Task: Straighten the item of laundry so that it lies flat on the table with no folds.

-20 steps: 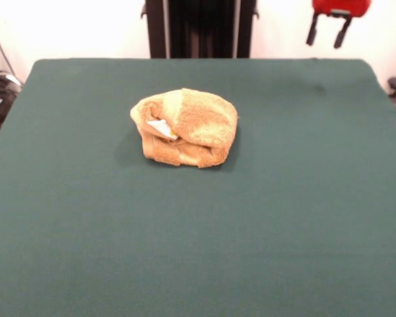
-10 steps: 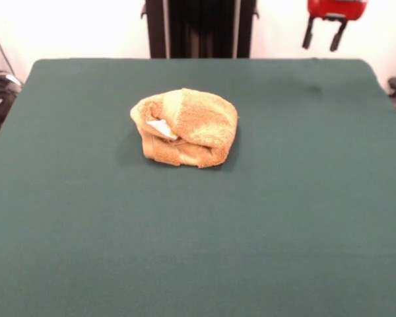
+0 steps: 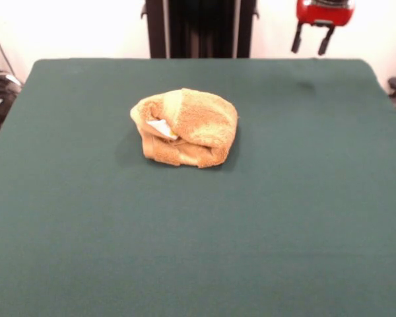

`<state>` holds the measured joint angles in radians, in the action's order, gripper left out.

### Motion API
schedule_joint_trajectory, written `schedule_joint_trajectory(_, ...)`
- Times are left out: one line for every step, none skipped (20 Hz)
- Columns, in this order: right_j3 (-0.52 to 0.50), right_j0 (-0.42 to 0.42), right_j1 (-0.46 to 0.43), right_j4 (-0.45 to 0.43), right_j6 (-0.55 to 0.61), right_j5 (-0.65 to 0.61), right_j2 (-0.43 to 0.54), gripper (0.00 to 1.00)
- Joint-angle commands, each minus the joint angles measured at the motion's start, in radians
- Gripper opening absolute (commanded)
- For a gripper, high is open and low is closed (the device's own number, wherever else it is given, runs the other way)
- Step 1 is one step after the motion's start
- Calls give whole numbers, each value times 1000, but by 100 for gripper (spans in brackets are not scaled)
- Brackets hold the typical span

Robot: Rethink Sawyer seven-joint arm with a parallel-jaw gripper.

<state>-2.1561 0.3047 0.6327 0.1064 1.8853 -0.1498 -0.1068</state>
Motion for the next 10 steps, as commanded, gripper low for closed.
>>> schedule_joint_trajectory(43,-29,-35,-38,110,72,109,100)
schedule_joint_trajectory(48,-31,-38,-46,109,73,108,100)
schedule_joint_trajectory(54,-35,-41,-52,107,74,106,100)
schedule_joint_trajectory(59,-39,-40,-58,106,73,105,100)
schedule_joint_trajectory(63,-43,-40,-64,104,71,104,100)
schedule_joint_trajectory(67,-45,-38,-68,101,62,103,100)
schedule_joint_trajectory(73,-49,-37,-74,95,50,101,100)
schedule_joint_trajectory(79,-52,-35,-80,89,37,99,100)
schedule_joint_trajectory(84,-57,-34,-85,87,30,99,100)
schedule_joint_trajectory(88,-62,-33,-90,84,22,100,100)
